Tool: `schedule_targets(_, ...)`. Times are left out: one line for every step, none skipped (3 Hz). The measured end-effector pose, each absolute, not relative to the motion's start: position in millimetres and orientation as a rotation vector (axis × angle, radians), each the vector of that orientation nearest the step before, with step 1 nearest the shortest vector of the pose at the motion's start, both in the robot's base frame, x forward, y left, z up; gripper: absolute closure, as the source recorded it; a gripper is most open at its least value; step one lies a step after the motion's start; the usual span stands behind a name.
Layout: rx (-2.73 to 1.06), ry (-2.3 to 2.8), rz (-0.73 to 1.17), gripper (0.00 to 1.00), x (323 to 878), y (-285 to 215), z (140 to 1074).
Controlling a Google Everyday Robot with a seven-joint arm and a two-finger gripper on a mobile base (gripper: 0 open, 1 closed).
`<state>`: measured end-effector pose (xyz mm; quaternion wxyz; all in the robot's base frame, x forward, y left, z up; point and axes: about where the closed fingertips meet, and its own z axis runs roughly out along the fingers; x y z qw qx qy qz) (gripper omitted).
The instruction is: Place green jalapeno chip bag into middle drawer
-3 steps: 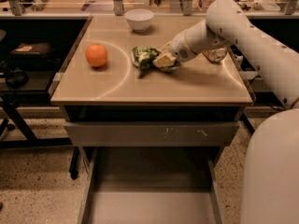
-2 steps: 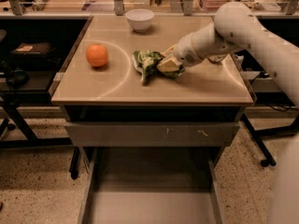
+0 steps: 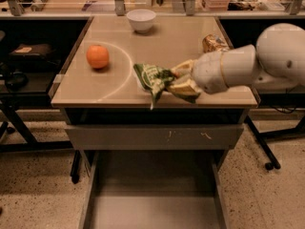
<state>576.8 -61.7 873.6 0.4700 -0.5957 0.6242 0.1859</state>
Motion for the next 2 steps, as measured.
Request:
schedule_targets(-1.483,1.529,0.4,1.0,512,-92,851)
schedule_targets(-1.466,1.612,0.323,1.0,467,-138,817)
